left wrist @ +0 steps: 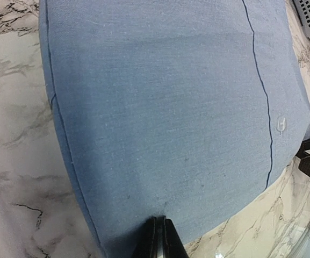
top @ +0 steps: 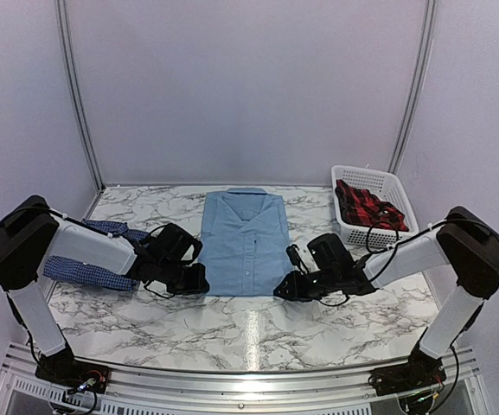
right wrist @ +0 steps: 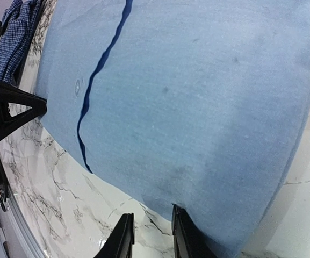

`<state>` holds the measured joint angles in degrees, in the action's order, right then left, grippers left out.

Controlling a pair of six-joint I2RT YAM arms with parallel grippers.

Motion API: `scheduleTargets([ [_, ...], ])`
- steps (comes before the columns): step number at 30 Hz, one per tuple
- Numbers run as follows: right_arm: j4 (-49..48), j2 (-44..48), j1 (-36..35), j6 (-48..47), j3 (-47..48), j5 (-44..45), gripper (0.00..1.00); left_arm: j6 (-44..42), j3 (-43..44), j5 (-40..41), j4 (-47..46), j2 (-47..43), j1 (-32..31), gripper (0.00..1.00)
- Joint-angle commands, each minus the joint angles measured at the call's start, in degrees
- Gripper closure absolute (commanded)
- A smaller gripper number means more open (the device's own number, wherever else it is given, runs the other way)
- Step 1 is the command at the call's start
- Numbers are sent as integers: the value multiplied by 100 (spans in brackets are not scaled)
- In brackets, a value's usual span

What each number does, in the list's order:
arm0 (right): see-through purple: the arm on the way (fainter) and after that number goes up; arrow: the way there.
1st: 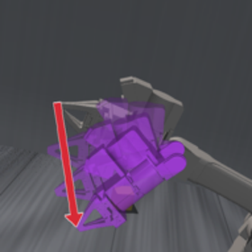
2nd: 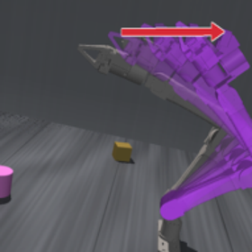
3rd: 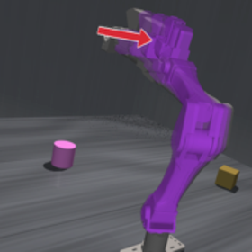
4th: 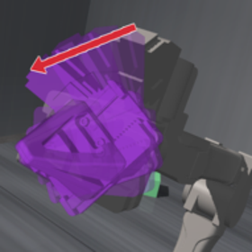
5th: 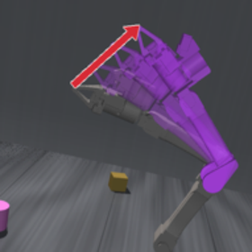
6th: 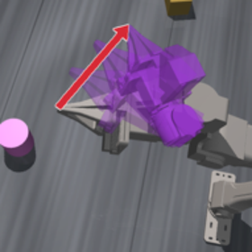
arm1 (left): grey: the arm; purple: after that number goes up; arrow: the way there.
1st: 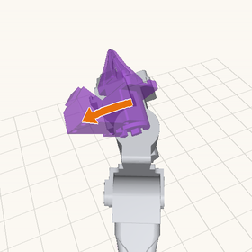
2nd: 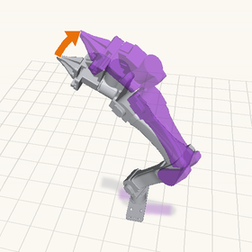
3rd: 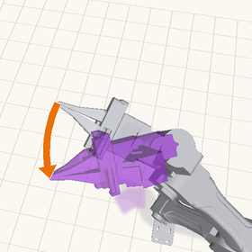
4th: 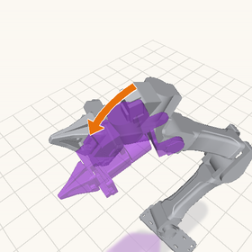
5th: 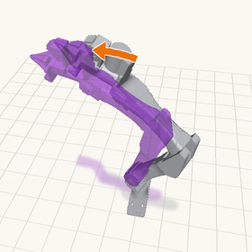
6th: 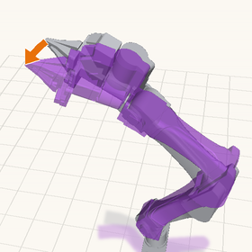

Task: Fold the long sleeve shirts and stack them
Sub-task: Smooth out the 2/3-rectangle-folded shirt at the center of the board.

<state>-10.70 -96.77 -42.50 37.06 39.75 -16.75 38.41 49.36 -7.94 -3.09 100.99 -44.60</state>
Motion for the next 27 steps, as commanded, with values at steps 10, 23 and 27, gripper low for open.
scheduleTargets([
  [10, 474, 893, 99, 6, 172, 119, 73, -71, 35, 57, 492, -178, -18, 93],
  [23, 69, -419, 96, -68, 940, 14, 73, -81, 77, 145, 696, -534, 2, 93],
  [27, 128, -456, 112, -48, 590, 56, 74, -77, -22, 116, 714, -580, 69, 92],
])
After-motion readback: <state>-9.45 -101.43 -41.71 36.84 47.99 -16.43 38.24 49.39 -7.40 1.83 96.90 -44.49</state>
